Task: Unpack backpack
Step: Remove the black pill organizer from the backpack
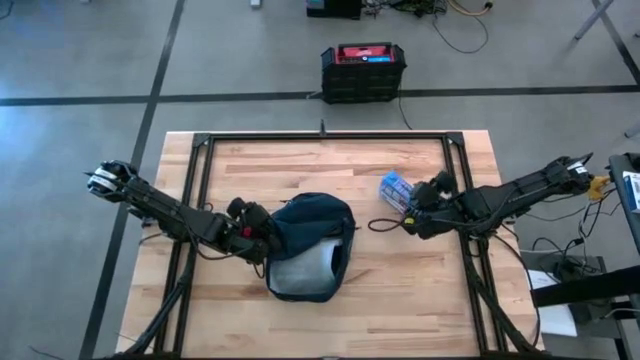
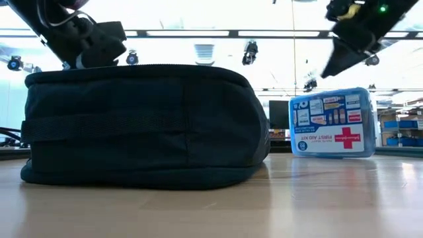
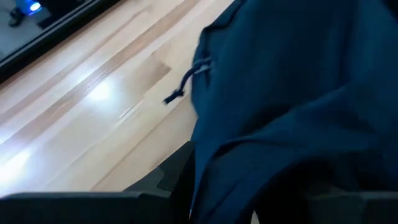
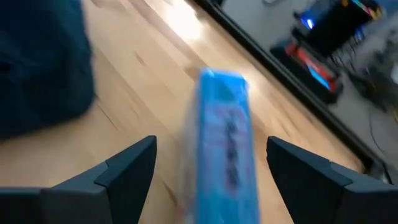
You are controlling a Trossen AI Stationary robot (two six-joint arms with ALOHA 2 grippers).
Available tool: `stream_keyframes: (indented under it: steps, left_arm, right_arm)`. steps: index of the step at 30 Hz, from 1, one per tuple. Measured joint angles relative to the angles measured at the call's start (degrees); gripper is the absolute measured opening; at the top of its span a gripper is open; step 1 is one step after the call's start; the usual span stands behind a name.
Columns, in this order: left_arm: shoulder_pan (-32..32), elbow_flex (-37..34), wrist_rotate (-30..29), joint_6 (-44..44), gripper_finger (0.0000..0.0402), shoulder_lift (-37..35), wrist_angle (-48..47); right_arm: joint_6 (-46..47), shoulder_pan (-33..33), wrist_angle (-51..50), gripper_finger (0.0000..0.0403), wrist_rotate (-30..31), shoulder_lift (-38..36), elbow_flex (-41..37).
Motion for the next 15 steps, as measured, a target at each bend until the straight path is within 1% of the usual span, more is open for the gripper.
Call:
stream_keyframes:
  steps: [2,4,6,9,11,12,13,15]
  left_arm:
    - [0.0,0.0,-0.01,1.91,0.0117,0.0,1.86]
    - [0.0,0.0,0.04,3.42,0.0108,0.0,3.5]
    - [0.0,0.0,0.07,3.63,0.0084,0.0,4.14]
    - [0.0,0.07,0.07,3.77,0.0026,0.0,4.65]
    - [0.0,0.21,0.02,3.97,0.0009,0.0,4.78]
    - [0.0,0.39,-0.02,4.42,0.0007,0.0,4.83]
    - [0.0,0.68,-0.19,4.85,0.0004,-0.01,4.84]
    - [0.0,1.64,-1.5,5.8,0.0001,-0.02,4.84]
  right_arm:
    - [-4.0,-0.64,4.17,0.0247,-0.33,0.29,0.02]
    - [-5.83,-1.5,5.85,0.0209,-2.98,0.81,0.0]
    - [-6.35,-2.72,6.17,0.0162,-6.01,1.68,0.0]
    - [-6.41,-4.41,5.9,0.0081,-9.67,3.2,-0.32]
    - [-6.87,-5.18,5.96,0.0028,-10.54,4.28,-0.39]
    - [-7.47,-5.41,6.02,0.0015,-10.54,4.78,-0.39]
    - [-8.17,-5.5,6.27,0.0011,-10.52,5.15,-0.41]
    - [-8.96,-5.53,7.91,0.0018,-10.57,5.76,-0.42]
